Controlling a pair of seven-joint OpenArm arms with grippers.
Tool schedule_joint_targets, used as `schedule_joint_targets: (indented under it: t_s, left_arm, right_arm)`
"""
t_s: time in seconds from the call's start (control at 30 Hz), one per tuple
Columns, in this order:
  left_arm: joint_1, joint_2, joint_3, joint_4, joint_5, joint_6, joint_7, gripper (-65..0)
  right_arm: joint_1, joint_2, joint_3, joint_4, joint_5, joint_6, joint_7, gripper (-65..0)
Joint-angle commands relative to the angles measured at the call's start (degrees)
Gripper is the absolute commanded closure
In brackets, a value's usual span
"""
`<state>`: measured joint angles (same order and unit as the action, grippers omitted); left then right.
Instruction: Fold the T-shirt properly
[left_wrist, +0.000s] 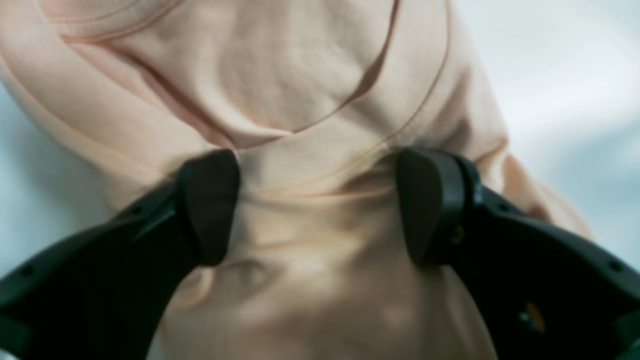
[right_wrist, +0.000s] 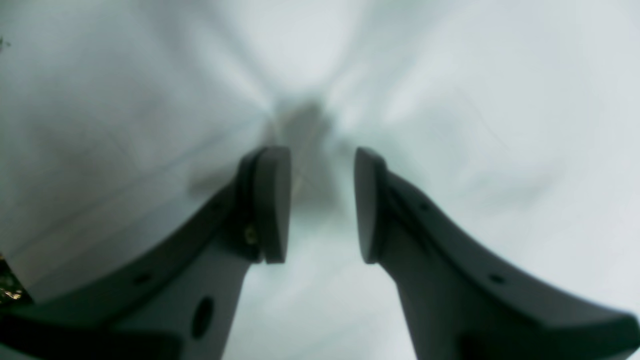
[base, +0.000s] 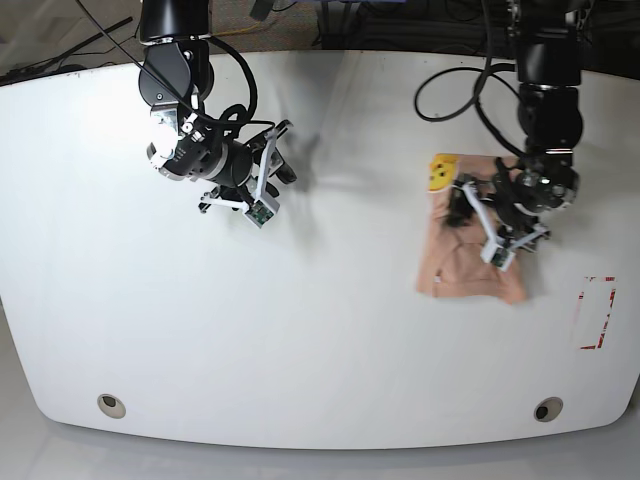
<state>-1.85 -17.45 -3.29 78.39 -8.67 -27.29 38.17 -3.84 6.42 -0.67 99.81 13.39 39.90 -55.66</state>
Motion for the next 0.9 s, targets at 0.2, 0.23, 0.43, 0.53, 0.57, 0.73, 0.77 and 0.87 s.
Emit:
schedule_joint_targets:
  t_s: [0.2,0.23,0.43,0.53,0.57,0.73,0.77,0.87]
  left_arm:
    - [0.22,-14.59,-4.67,-10.57,4.58,0.69,2.13,-46.7]
    - [0.22,-16.53,-4.67,-12.06,4.58,0.69,0.02,-46.8]
    - [0.22,-24.44,-5.28,-16.72,4.58,-4.93,-3.58,-46.5]
    - [0.31,-26.90,-8.89,-16.72,4.49,-8.71,-3.58,-46.5]
    - [0.40,-27.34,-10.47,-16.72,4.49,-10.03,-3.58,-46.5]
    - [0.66,-28.22,-17.94,-11.27,4.93,-12.71,-3.23,-46.5]
    - [0.66,-28.22,-18.64,-9.95,4.93,-12.71,-2.52,-46.5]
    - [0.66,-28.13,-20.31,-4.85,4.67,-12.71,1.69,-46.5]
  right_arm:
    - [0.98,0.49,0.10,5.64,0.90,0.10,1.29,-19.5]
    - [0.98,0.49,0.10,6.34,0.63,0.10,1.29,-19.5]
    - [0.72,0.49,0.01,8.28,0.46,0.10,1.29,-19.5]
    - [0.63,0.49,0.01,8.37,0.46,0.10,1.29,-19.5]
    - [0.63,0.49,-0.08,8.37,0.46,0.10,1.29,-19.5]
    - [0.54,0.49,0.01,8.37,0.46,0.10,1.29,-19.5]
    - [0.54,0.57,0.01,8.45,0.46,0.10,1.29,-19.5]
    - [0.54,1.80,0.10,9.51,0.37,0.10,1.29,-19.5]
